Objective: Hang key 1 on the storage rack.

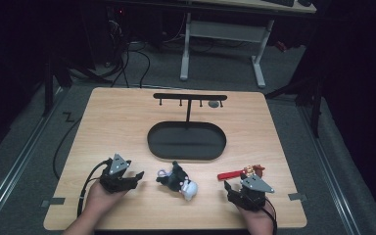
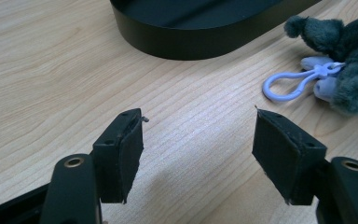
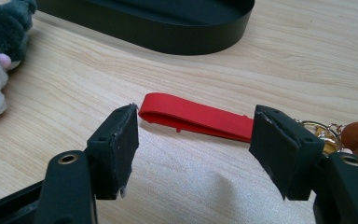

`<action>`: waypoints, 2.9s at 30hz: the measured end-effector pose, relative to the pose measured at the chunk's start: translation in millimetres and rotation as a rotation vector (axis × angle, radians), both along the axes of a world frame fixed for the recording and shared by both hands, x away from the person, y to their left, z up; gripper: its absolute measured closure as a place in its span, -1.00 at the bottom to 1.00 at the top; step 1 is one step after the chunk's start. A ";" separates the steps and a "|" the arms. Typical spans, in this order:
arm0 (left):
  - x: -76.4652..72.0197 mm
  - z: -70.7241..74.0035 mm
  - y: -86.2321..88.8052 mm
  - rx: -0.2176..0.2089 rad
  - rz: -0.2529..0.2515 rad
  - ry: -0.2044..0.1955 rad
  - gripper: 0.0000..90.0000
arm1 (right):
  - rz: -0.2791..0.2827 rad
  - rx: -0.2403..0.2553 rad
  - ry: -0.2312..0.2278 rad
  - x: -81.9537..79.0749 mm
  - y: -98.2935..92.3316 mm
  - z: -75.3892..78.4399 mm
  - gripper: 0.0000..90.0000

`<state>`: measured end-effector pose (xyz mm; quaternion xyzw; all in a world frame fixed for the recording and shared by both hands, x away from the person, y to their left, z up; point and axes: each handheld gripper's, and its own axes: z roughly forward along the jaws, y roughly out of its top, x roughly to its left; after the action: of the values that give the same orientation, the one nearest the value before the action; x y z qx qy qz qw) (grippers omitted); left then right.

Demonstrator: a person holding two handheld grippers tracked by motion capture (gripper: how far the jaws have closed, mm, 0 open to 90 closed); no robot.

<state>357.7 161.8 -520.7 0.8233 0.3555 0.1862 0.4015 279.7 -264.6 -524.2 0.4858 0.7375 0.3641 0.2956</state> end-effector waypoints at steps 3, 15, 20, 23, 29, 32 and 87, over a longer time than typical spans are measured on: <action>0.1 0.1 0.0 0.001 0.001 -0.001 -0.25 | 0.000 0.001 -0.002 0.3 -0.1 0.0 -0.28; -0.2 0.1 -0.4 0.005 -0.002 -0.002 -0.25 | 0.000 0.001 0.001 0.7 -0.4 -0.4 -0.28; -0.3 0.4 0.2 0.006 0.002 -0.003 -0.25 | 0.005 -0.001 0.032 2.7 0.0 0.1 -0.29; -0.1 0.3 0.0 0.006 0.001 -0.004 -0.25 | 0.024 -0.027 0.097 6.0 2.0 1.9 -0.30; 0.0 0.0 -0.2 0.010 0.000 -0.002 -0.25 | 0.046 -0.065 0.190 8.8 5.1 3.0 -0.31; 0.0 0.4 -1.7 0.019 -0.004 0.006 -0.26 | 0.045 -0.085 0.223 9.3 6.7 4.6 -0.31; -7.0 4.6 22.3 0.063 -0.068 -0.043 -0.32 | -0.071 -0.222 0.592 29.4 -37.6 67.4 -0.11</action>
<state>350.7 184.1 -516.1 0.8430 0.3126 0.2012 0.3888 309.1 -302.3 -456.8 0.5611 0.8092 0.1137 0.1318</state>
